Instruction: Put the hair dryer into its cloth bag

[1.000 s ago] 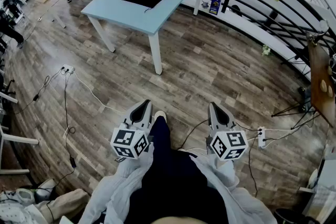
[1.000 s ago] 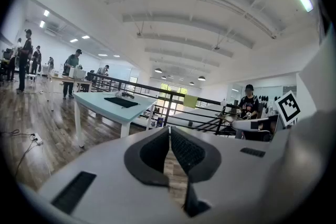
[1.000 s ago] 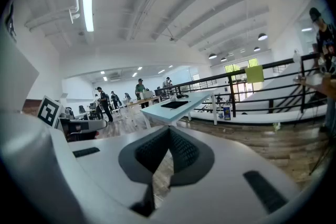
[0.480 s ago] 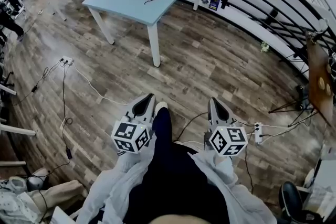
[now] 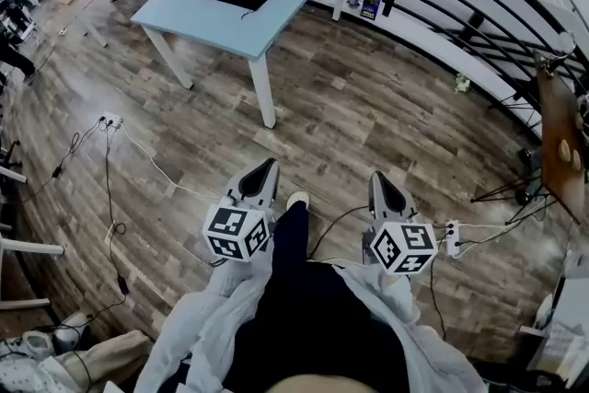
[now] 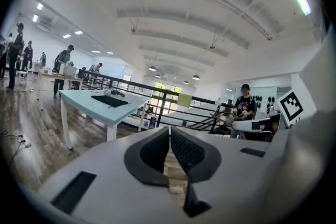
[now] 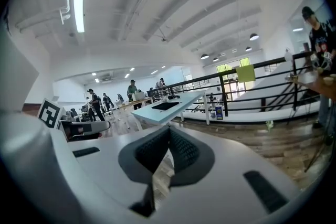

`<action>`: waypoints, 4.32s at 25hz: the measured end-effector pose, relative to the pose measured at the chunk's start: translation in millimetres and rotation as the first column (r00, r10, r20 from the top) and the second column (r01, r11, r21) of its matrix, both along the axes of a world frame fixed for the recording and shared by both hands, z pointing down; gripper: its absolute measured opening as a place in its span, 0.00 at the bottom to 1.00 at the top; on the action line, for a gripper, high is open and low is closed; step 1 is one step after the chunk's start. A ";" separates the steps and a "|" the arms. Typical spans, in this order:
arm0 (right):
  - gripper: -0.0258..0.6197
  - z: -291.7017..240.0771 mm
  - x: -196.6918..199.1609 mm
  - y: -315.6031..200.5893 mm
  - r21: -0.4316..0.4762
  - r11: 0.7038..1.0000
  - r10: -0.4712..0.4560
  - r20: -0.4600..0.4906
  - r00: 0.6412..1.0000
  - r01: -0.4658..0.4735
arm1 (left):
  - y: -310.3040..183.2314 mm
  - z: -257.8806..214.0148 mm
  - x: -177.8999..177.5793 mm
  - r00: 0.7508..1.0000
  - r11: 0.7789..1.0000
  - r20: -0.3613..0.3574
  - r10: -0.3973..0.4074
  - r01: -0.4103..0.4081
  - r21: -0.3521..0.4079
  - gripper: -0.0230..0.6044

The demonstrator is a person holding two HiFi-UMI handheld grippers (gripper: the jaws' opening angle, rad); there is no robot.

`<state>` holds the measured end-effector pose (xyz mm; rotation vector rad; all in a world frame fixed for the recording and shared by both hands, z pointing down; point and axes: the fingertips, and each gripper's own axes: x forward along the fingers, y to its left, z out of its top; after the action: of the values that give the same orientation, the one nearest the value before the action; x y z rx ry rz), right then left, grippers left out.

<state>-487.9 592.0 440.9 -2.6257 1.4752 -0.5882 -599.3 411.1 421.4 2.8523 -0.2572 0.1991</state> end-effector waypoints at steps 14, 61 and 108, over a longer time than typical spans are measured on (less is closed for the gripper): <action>0.05 -2.8 121.2 -87.3 -0.039 0.999 0.030 -0.010 0.999 -0.031 | -87.1 -3.8 116.0 0.999 1.000 0.029 0.027 -0.027 0.010 0.08; 0.50 -8.2 321.0 -237.3 0.032 0.999 -0.016 0.020 1.000 0.016 | -225.9 1.8 305.8 0.999 1.000 0.036 -0.017 0.017 -0.016 0.31; 0.50 16.9 539.7 -341.0 0.068 0.987 -0.148 0.077 0.986 0.143 | -305.0 14.3 524.7 0.995 0.995 0.029 -0.093 0.093 0.026 0.31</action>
<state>51.8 251.0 457.8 -2.4316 1.6421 -0.6434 -74.6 106.1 435.7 2.8554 -0.4005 0.2222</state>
